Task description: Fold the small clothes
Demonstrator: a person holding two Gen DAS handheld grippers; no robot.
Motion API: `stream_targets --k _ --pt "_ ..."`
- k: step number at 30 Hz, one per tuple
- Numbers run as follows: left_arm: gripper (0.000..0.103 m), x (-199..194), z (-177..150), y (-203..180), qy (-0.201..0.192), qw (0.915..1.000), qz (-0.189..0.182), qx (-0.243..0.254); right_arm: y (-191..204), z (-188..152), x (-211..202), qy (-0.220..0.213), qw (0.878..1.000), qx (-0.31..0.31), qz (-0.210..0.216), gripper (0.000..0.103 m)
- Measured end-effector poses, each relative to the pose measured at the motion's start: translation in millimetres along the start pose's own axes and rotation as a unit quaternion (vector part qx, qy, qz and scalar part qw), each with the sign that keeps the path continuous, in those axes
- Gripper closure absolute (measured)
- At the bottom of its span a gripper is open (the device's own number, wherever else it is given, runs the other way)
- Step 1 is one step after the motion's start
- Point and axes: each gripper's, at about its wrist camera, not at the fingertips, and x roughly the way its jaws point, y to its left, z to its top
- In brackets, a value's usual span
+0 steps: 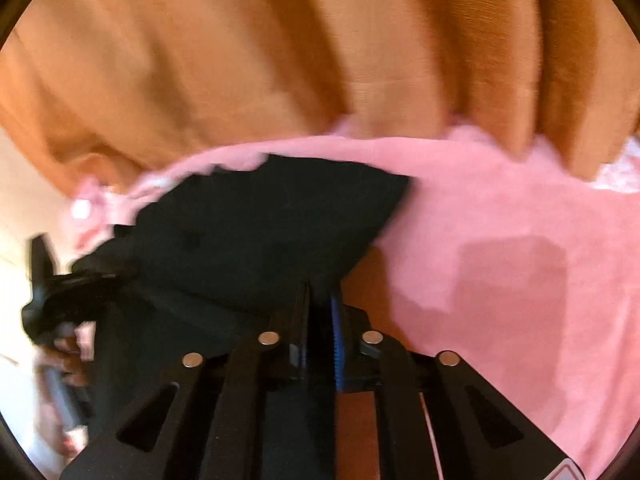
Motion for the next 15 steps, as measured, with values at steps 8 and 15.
stream_targets --k 8,15 --pt "0.099 -10 -3 -1 -0.015 0.9997 -0.011 -0.017 -31 3 -4 0.002 0.998 0.061 -0.005 0.088" --pt "0.048 -16 3 14 -0.056 0.9966 -0.010 -0.060 -6 -4 19 0.040 0.996 0.071 0.045 0.042"
